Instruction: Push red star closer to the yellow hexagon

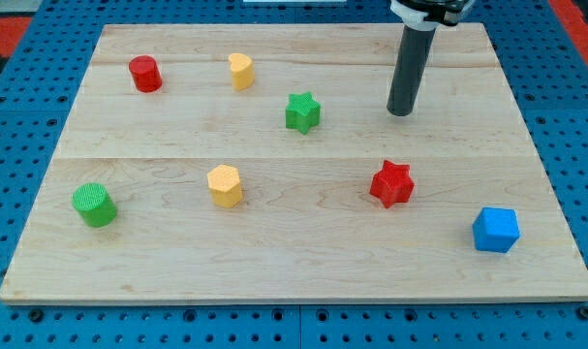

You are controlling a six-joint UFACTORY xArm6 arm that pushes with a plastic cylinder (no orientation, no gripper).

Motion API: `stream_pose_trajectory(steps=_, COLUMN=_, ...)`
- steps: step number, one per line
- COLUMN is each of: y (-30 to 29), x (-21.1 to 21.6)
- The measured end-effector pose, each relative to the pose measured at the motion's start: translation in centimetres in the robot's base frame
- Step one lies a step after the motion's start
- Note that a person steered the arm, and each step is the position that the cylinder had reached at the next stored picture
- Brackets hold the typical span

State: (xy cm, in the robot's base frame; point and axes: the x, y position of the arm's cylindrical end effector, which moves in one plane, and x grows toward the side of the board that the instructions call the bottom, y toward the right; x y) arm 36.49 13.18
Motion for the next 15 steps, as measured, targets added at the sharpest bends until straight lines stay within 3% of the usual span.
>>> stream_pose_trajectory(steps=5, y=0.1, x=-0.2)
stream_pose_trajectory(steps=10, y=4.0, x=12.6)
stream_pose_trajectory(steps=14, y=3.8, x=17.1)
stream_pose_trajectory(steps=15, y=1.3, x=16.3)
